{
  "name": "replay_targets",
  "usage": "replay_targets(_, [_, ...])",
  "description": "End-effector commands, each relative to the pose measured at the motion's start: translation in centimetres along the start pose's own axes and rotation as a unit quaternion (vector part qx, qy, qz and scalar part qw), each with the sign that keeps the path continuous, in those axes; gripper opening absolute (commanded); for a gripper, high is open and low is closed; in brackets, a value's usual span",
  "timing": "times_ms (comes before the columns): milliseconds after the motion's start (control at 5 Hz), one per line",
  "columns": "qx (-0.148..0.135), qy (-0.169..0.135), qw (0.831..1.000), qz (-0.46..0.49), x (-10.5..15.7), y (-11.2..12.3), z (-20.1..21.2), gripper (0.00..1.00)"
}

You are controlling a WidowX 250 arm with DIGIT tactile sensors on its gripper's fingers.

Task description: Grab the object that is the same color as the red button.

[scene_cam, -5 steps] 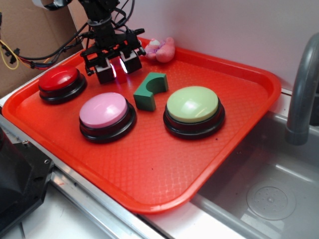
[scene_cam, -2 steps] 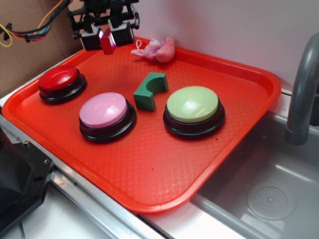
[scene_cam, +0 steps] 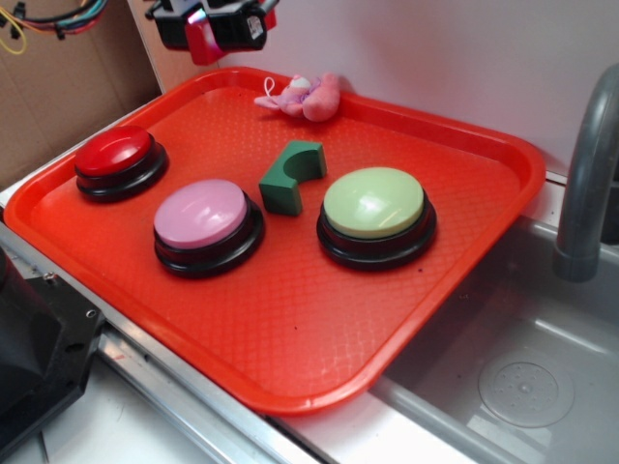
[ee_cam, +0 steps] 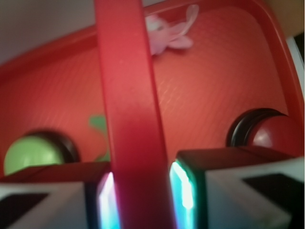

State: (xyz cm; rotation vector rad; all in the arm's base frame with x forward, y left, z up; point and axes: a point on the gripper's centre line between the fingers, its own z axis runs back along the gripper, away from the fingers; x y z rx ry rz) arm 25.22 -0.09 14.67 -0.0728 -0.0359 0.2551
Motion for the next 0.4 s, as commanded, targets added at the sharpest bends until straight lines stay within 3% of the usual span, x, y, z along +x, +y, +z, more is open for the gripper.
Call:
replay_targets(0, [-0.019,-0.083,0.993,-0.079,-3.84,-2.84,3.26,0.0])
replay_targets(200, [-0.016,-0.072,0.996,-0.059,-4.09,-2.24,3.54,0.0])
